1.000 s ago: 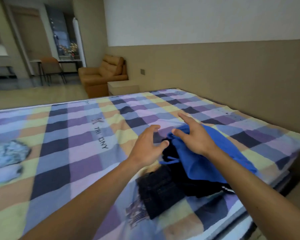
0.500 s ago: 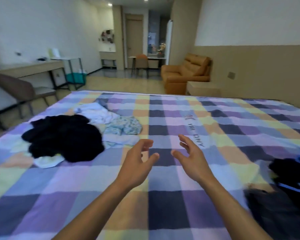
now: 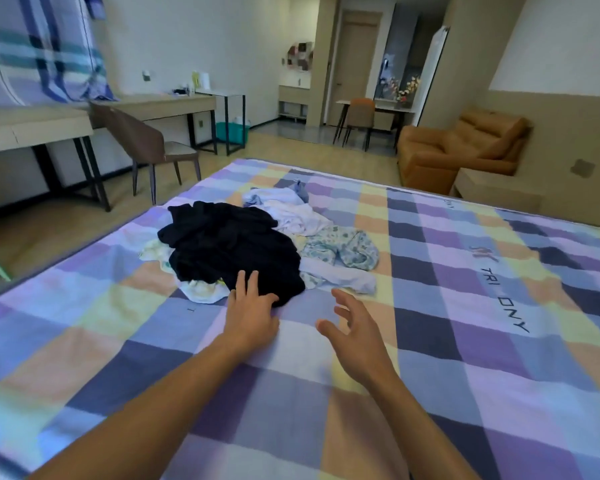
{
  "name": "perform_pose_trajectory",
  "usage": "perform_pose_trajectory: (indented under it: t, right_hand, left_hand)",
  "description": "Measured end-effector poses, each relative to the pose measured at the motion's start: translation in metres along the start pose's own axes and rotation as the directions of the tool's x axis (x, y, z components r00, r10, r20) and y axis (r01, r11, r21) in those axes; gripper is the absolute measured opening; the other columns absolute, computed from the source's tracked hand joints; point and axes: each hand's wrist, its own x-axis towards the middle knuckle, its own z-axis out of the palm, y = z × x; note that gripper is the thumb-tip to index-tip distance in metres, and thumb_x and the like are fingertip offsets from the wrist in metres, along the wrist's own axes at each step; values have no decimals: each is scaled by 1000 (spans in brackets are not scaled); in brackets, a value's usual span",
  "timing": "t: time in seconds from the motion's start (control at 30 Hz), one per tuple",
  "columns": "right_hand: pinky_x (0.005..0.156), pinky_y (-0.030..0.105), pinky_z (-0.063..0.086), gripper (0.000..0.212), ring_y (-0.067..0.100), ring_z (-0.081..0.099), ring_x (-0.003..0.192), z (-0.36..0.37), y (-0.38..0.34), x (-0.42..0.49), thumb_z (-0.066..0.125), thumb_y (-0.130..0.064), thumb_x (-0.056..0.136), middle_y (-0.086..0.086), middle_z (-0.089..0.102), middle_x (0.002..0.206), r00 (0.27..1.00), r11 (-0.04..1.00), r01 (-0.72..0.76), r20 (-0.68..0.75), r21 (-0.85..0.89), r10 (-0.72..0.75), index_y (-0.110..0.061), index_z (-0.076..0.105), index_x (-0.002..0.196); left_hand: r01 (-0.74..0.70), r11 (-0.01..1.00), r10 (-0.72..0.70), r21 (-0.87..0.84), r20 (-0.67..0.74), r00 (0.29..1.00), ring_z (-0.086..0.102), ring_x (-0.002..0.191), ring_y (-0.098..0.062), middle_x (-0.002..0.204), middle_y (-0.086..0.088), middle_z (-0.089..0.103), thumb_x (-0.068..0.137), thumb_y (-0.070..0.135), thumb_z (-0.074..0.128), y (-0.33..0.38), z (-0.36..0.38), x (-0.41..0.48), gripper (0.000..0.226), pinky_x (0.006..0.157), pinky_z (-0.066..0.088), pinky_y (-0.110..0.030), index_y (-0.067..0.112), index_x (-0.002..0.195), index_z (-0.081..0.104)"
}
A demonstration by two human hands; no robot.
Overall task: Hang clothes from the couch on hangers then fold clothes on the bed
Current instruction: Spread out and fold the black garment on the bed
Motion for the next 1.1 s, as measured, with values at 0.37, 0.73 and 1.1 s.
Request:
perform_pose_trajectory:
  t: [0.37, 0.73, 1.1]
  right_hand:
    - [84, 20, 44, 55, 7, 56, 115, -11, 4, -9, 71, -26, 93, -11, 53, 135, 998, 999, -45, -41, -30, 43, -32, 48, 142]
    - [63, 33, 53, 20, 22, 66, 67, -8, -43, -29, 58, -21, 97, 18, 63, 78, 924, 641, -379, 304, 668, 230, -4, 63, 88]
    - [81, 40, 53, 41, 22, 74, 87, -99, -26, -87, 48, 3, 90, 5, 79, 93, 968, 928, -210, -67, 307, 241, -24, 79, 93]
  left_hand:
    - [24, 941, -38, -338, -37, 999, 65, 88, -22, 87, 3, 68, 88, 4, 57, -19, -23, 28, 30, 79, 53, -37, 29, 73, 59]
    - [-211, 217, 449, -953, -94, 889, 50, 67, 2, 74, 16, 61, 96, 4, 57, 77, -78, -130, 12, 65, 39, -14, 15, 93, 60]
    - [-180, 930, 123, -322, -192, 974, 25, 141, -24, 153, 1, 30, 78, 59, 55, 33, -27, -111, 77, 112, 32, -44, 27, 146, 40]
